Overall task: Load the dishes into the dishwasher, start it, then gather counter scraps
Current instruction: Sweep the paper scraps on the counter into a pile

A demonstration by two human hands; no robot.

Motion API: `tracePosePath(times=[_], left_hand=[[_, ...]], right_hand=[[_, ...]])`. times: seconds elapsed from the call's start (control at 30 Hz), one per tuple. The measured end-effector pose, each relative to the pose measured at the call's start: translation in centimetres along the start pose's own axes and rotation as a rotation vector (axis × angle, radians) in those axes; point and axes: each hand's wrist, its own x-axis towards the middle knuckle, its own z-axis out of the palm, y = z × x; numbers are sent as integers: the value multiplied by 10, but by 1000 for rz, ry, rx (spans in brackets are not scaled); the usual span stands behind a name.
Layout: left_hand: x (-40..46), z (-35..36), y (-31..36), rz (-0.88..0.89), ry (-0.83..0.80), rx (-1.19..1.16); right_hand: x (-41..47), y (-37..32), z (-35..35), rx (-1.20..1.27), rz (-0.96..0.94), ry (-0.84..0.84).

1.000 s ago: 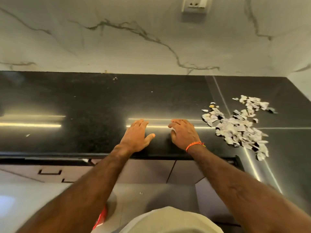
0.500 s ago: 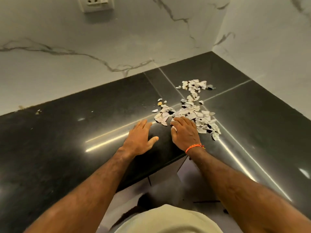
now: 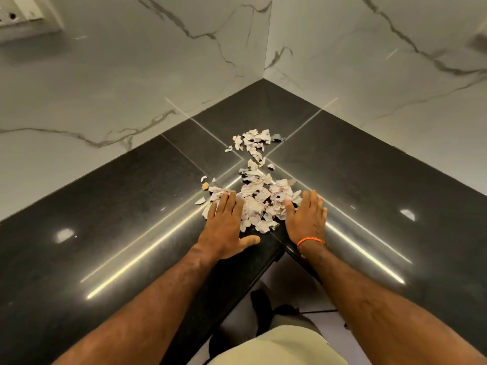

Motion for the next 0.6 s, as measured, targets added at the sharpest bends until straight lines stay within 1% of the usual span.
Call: tracePosePath(times=[0.07, 0.13, 0.23, 0.33, 0.4, 0.47, 0.6], left_hand=[[12, 5, 2, 23, -24, 30], [14, 11, 6, 8, -22, 34], [34, 14, 4, -89, -3, 46], [58, 6, -5, -171, 4, 69], [76, -2, -11, -237, 40, 52], [93, -11, -17, -262, 64, 43], [118, -25, -23, -195, 24, 63]], right_hand=[[9, -11, 11, -9, 5, -4], [9, -28, 20, 35, -42, -2], [39, -56, 31, 224, -185, -58], [77, -71, 30, 299, -294, -81], [107, -70, 30, 307, -284, -62], [136, -66, 31, 305, -262, -64], [197, -67, 33, 279, -240, -28]])
